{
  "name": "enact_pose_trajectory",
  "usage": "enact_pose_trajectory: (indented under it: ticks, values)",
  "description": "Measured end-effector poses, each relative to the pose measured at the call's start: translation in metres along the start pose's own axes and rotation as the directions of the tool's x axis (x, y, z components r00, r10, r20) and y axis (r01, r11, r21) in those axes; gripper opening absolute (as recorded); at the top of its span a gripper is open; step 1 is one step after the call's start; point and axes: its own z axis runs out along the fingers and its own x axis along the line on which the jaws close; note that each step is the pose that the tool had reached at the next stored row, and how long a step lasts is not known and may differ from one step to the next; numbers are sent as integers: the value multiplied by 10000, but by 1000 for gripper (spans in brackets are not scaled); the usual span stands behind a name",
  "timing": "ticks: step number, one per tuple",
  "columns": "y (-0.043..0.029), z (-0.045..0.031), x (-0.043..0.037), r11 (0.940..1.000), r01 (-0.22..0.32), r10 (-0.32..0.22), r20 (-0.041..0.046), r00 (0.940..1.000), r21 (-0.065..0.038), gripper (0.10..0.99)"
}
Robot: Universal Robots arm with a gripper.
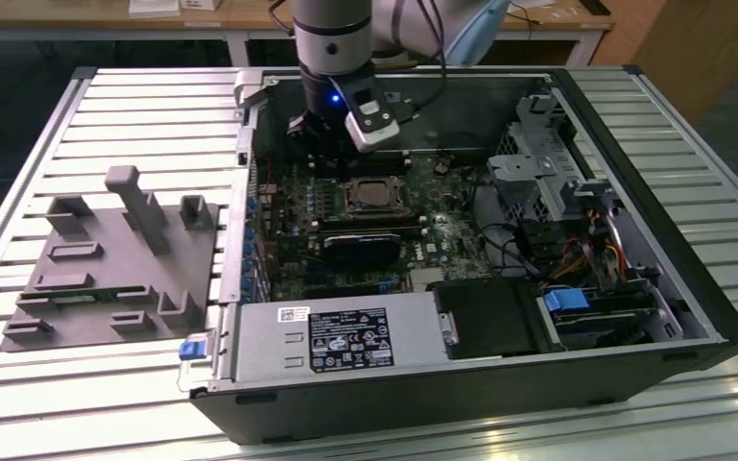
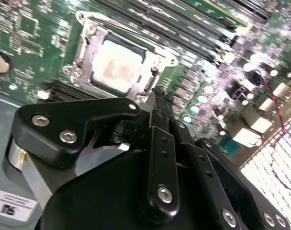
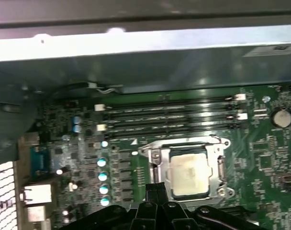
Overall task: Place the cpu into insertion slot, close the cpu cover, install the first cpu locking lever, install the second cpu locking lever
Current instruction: 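Install the first cpu locking lever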
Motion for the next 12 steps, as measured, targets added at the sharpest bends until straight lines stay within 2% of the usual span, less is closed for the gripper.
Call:
enact_pose_trajectory:
  ticks: [4, 6, 9, 12]
  values:
    - [-8, -4, 74, 10000, -24, 24, 2, 10000, 1, 102]
    - [-10, -6, 95, 10000, -28, 28, 3, 10000, -52, 102]
    - [-13, -7, 120, 9997, -41, 41, -1, 10000, -242, 102]
    - [-15, -9, 141, 9988, -54, 54, -15, 10000, -485, 102]
